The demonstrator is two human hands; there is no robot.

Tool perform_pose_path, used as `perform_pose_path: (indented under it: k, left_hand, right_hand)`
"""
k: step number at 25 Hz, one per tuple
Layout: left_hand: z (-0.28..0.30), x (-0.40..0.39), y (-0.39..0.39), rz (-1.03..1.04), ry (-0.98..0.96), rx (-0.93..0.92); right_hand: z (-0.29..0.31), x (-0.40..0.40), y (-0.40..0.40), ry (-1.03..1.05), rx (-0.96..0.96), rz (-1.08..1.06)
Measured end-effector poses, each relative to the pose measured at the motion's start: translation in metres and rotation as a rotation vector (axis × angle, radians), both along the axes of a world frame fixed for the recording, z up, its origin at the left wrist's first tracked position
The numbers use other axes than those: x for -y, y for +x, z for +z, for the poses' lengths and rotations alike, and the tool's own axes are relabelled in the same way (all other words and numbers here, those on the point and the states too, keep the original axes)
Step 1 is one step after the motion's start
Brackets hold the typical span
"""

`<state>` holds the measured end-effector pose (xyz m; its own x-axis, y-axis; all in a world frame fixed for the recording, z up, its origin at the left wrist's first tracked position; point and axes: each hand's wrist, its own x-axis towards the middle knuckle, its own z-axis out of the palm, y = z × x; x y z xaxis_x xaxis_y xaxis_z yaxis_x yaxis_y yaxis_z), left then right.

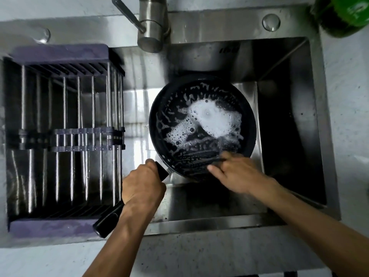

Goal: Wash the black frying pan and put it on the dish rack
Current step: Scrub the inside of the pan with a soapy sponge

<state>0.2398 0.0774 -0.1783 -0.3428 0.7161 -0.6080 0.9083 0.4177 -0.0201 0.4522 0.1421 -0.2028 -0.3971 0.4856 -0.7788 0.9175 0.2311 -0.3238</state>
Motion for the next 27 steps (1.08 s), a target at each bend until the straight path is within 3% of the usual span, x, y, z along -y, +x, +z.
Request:
perform_pose_path:
  k: [1, 2, 4, 5, 6, 9, 11, 15, 18, 20, 23, 25, 27]
  left_hand:
    - [-0.001, 0.001, 0.001, -0.014, 0.002, -0.011]
    - [-0.001, 0.001, 0.003, -0.031, -0.001, -0.018]
    - [0.000, 0.001, 0.005, -0.052, -0.029, -0.015]
    - [-0.001, 0.002, 0.005, -0.052, -0.035, -0.013]
    - [-0.002, 0.002, 0.004, -0.050, -0.033, -0.007]
    - [-0.004, -0.001, 0.002, -0.035, -0.032, 0.003]
    - [0.000, -0.002, 0.001, -0.027, -0.036, 0.007]
    - [0.003, -0.004, 0.004, -0.024, -0.047, 0.031]
    - [0.003, -0.005, 0.001, -0.005, -0.050, 0.014]
    - [0.003, -0.003, 0.002, -0.013, -0.048, 0.013]
    - [0.002, -0.002, 0.005, -0.016, -0.056, 0.026]
    - [0.001, -0.005, 0.002, -0.009, -0.061, 0.021]
    - [0.004, -0.006, 0.002, -0.018, -0.063, 0.020]
  right_hand:
    - [-0.004, 0.000, 0.011, 0.069, 0.046, 0.022]
    - [-0.002, 0.001, 0.015, -0.005, 0.005, -0.030]
    - [-0.003, 0.007, -0.011, -0.320, -0.245, -0.124]
    - [-0.016, 0.001, -0.032, -0.333, -0.419, -0.134]
    - [-0.029, -0.019, -0.049, -0.294, -0.444, -0.113]
    - [-0.070, -0.080, -0.036, 0.045, -0.147, -0.075]
    - [-0.067, -0.065, -0.021, 0.095, 0.033, -0.065]
    - [-0.055, -0.047, -0.065, 0.002, -0.200, -0.013]
    - [-0.064, -0.073, -0.028, 0.127, 0.002, -0.067]
    - [-0.054, -0.035, -0.011, 0.031, 0.072, -0.070]
    - [-0.046, -0.029, -0.062, -0.057, -0.189, 0.008]
    - [-0.056, -0.074, -0.054, 0.067, -0.101, -0.008]
    - [-0.053, -0.066, -0.016, 0.167, 0.149, -0.006]
